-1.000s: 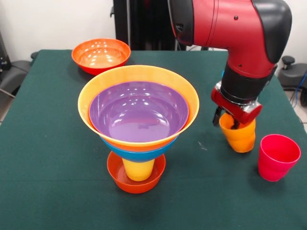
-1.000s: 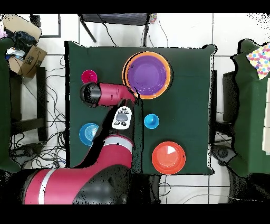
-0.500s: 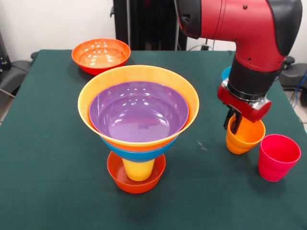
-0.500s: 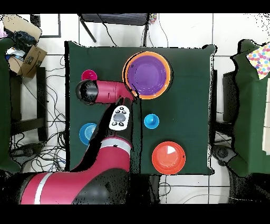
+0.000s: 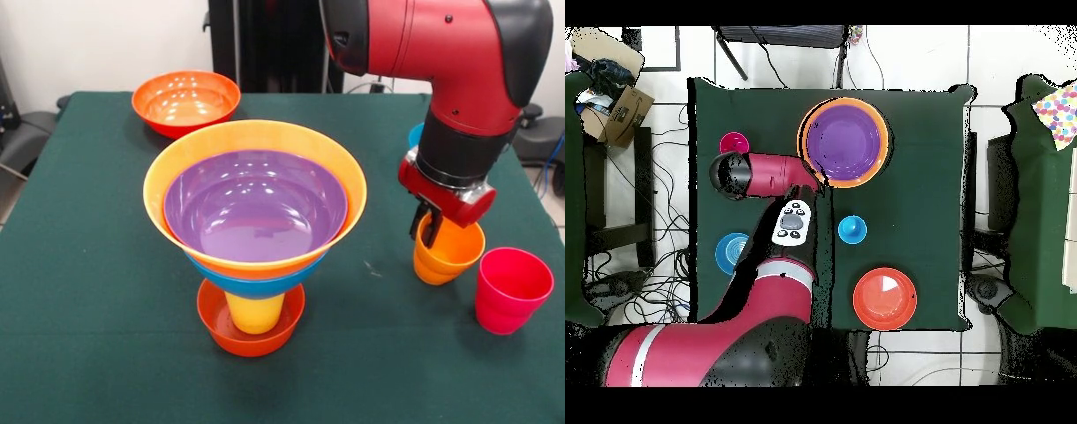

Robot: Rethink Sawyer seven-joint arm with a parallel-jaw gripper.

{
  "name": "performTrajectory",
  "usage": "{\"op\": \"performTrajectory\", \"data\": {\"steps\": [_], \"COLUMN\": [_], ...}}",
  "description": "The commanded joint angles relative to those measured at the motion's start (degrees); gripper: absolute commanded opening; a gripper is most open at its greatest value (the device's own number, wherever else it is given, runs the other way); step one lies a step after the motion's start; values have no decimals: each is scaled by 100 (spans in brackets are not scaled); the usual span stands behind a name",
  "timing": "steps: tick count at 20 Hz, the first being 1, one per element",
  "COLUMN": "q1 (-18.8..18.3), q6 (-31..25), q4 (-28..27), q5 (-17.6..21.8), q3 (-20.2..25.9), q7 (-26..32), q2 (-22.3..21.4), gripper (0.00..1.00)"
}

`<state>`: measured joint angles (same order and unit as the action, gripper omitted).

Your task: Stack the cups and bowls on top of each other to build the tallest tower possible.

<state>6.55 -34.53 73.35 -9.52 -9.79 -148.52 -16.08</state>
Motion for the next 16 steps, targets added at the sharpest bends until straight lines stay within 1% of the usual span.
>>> {"op": "performTrajectory", "data": {"steps": [1, 5, 7, 12, 16], "q1": [-205, -309, -365, -606, -729], "q6": [-120, -646, -793, -1096, -1453], "q4": [272, 257, 285, 209, 82], "q5": [145, 55, -40, -197, -255], "q3": [624, 669, 745, 1027, 1102], "q7": [164, 257, 237, 346, 338], "q2": [-83, -414, -605, -851, -1022], "gripper": [0, 0, 0, 0, 0]}}
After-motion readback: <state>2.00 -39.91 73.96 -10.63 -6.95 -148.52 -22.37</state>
